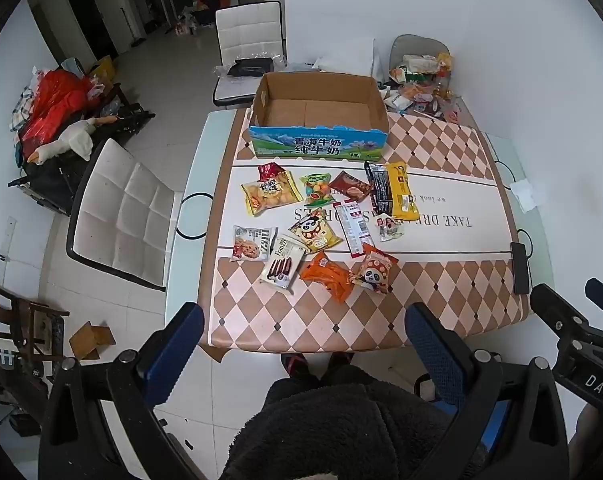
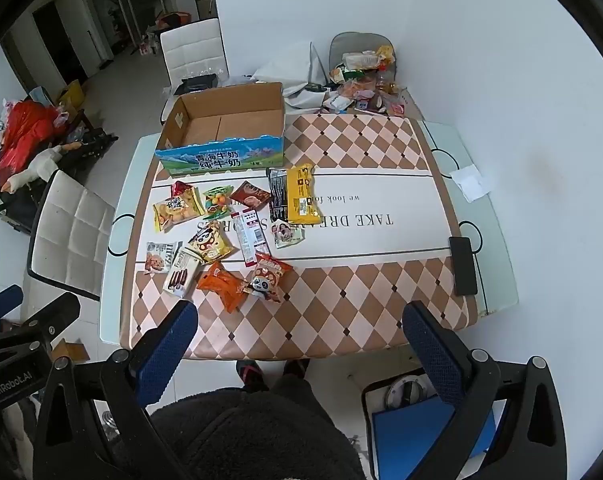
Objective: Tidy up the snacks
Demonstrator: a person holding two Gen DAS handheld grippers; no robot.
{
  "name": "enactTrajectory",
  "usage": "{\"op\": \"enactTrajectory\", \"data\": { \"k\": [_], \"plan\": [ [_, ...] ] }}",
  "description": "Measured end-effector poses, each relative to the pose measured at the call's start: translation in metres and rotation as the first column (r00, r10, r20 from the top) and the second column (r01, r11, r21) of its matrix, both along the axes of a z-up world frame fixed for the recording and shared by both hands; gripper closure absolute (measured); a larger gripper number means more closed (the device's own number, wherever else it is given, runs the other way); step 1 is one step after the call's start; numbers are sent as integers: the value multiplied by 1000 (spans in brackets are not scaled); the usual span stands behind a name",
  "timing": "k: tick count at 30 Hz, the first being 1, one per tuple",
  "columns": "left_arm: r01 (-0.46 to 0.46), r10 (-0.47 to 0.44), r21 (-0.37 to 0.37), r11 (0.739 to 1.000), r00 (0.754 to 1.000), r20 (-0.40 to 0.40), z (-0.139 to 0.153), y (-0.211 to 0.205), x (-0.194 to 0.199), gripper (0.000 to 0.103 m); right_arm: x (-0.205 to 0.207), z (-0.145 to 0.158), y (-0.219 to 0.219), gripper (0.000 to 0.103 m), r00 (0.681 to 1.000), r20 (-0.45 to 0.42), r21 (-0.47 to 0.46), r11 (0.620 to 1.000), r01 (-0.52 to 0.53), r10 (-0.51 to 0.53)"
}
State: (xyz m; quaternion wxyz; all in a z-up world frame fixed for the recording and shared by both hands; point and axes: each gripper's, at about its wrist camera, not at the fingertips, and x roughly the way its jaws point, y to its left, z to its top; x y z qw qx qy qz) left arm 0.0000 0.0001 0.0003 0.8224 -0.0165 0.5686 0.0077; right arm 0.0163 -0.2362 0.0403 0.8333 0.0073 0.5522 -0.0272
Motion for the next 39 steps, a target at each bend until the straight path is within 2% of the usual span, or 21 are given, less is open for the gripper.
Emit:
{"op": "enactTrajectory", "data": {
  "k": [14, 39],
  "plan": [
    [1, -1, 2, 1000, 1000, 10, 10, -3, 1, 0, -3, 2, 2, 0, 1000, 6, -11, 1000, 0, 0],
    [6, -6, -2, 1000, 1000, 19, 7, -7, 1, 0, -4, 10, 10, 0, 1000, 21, -8, 1000, -2, 2]
  ]
}}
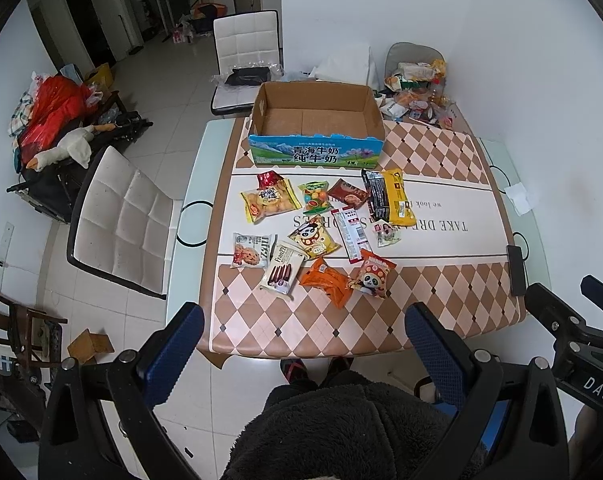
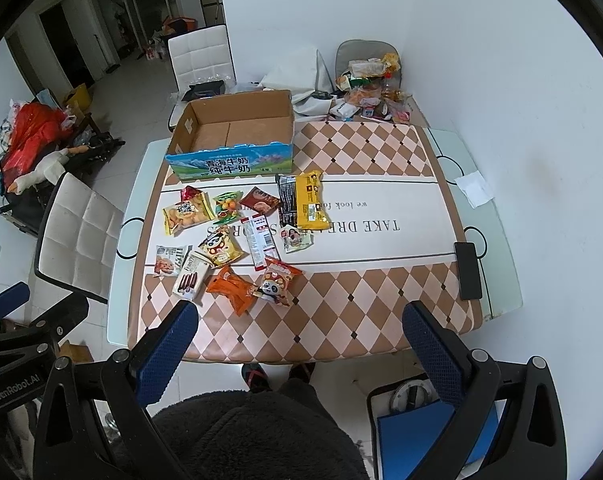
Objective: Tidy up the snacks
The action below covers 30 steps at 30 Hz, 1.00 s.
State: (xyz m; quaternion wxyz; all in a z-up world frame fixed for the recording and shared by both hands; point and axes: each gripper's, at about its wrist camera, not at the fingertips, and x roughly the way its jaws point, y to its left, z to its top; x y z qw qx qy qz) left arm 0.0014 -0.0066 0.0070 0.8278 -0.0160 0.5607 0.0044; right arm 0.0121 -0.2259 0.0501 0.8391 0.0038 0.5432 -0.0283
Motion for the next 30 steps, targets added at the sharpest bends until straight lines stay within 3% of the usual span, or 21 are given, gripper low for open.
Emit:
{"op": "enactTrajectory", "data": {
  "k": [8, 11, 30],
  "plan": [
    [-2, 2, 0, 1000, 1000, 5, 5, 0, 2, 0, -3, 6, 10, 0, 1000, 9, 1, 1000, -4, 4],
    [-1, 1, -2, 1000, 1000, 6, 21, 3, 14, 0, -3, 6, 9, 0, 1000, 9, 1, 1000, -5, 5],
    [0, 0, -3, 1000, 1000, 13, 20, 5, 11, 0, -5, 7, 9, 0, 1000, 15, 4, 1000, -5, 5]
  ]
}}
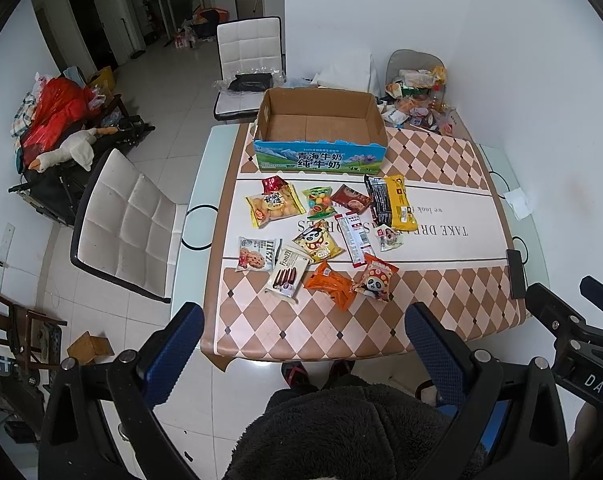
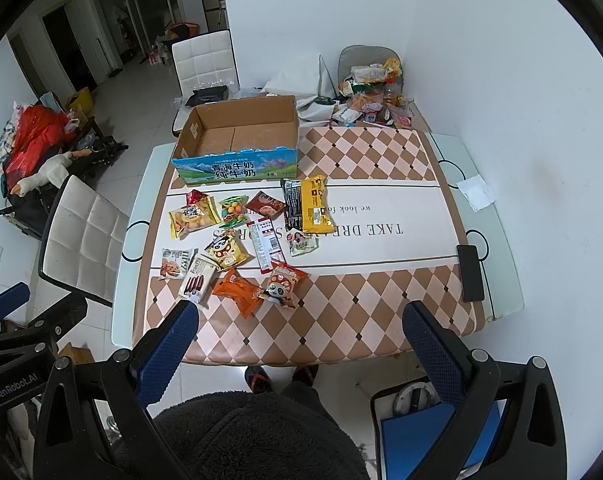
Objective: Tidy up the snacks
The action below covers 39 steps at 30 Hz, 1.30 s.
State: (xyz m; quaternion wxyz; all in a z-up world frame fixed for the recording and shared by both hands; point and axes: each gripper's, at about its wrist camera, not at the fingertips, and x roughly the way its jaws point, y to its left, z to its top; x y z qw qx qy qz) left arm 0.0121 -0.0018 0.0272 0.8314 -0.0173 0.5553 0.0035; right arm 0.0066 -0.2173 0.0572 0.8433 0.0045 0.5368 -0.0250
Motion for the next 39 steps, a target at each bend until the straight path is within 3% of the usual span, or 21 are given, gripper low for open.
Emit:
{"op": "enactTrajectory", "data": {
  "k": [18, 26, 34, 35, 39],
  "plan": [
    [1, -1, -4, 1000, 1000, 5, 1, 4, -1, 0, 3, 6, 11, 0, 1000, -1, 10, 1000, -3, 3],
    [-30, 30, -34, 999, 1000, -6, -9, 26, 25, 0, 11, -11, 9, 0, 999, -1, 41, 999, 32, -32],
    [-111, 105, -51, 993, 989, -107, -91, 39, 93, 0, 77, -80, -9, 0, 994, -44, 80, 992, 99, -96],
    [-127, 116, -59, 990, 980, -162, -111, 41, 114, 0, 87, -94, -14, 0, 993, -58, 79, 991, 107, -102],
    [-196, 171, -72, 978, 950, -262, -162, 38, 139, 0, 139, -147, -22, 0, 987, -129, 102, 989, 104, -90]
  ]
}}
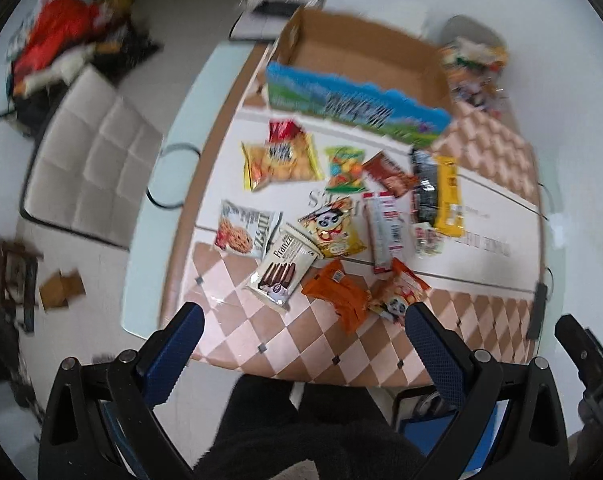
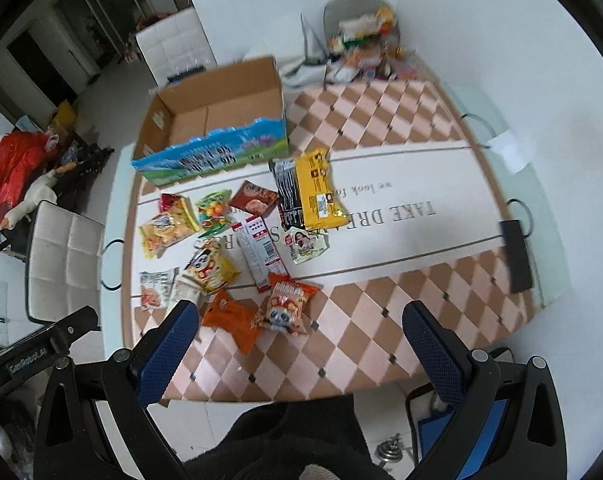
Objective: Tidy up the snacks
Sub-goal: 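Grasp the panda-print bag with the left tool while the right tool grasps the yellow-black bag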
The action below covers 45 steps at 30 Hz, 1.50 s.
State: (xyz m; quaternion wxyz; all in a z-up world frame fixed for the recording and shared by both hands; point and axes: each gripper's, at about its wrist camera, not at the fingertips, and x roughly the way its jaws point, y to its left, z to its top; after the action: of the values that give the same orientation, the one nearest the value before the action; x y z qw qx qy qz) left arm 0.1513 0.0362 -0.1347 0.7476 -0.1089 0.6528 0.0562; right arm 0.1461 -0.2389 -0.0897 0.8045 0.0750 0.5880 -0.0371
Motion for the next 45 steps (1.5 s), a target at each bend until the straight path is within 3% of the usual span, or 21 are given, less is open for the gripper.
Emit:
{"op": "enactTrajectory", "data": {
  "k": [4, 9, 18, 20, 22, 30, 32, 36, 41, 45],
  "plan": [
    [-108, 101, -51, 993, 988, -114, -58, 3, 26, 0, 59, -60, -13, 0, 996, -77, -10, 999, -44, 43],
    [-224, 194, -87, 971, 945, -264, -138, 2, 66, 1, 125, -125, -31, 0, 984, -155, -1, 996, -87, 86],
    [-248, 222, -19, 968, 896, -385, -232, -20, 103, 8, 217, -236, -46, 0, 940, -311, 28, 990, -139, 141],
    [-227, 222, 33, 973, 898, -380, -238, -27, 107, 8, 229, -256, -43, 0, 927, -340, 41, 987, -154, 159],
    [-197, 202, 51, 979, 908, -368, -239, -35, 112, 8, 238, -272, -41, 0, 915, -364, 47, 985, -166, 172],
    [-157, 185, 103, 982, 902, -389, -260, -55, 118, 8, 269, -316, -39, 0, 891, -417, 85, 983, -162, 182],
    [-148, 181, 113, 983, 906, -382, -265, -61, 121, 11, 276, -324, -37, 0, 885, -426, 104, 982, -156, 186],
    [-145, 172, 100, 984, 913, -371, -265, -80, 132, 30, 286, -341, -30, 0, 873, -456, 136, 983, -126, 175],
    [-115, 156, 134, 984, 922, -354, -258, -102, 139, 37, 292, -366, -19, 1, 860, -490, 116, 988, -100, 144],
    [-110, 153, 142, 984, 925, -348, -241, -100, 139, 41, 291, -368, -15, 14, 864, -481, 86, 989, -121, 148]
  ]
}}
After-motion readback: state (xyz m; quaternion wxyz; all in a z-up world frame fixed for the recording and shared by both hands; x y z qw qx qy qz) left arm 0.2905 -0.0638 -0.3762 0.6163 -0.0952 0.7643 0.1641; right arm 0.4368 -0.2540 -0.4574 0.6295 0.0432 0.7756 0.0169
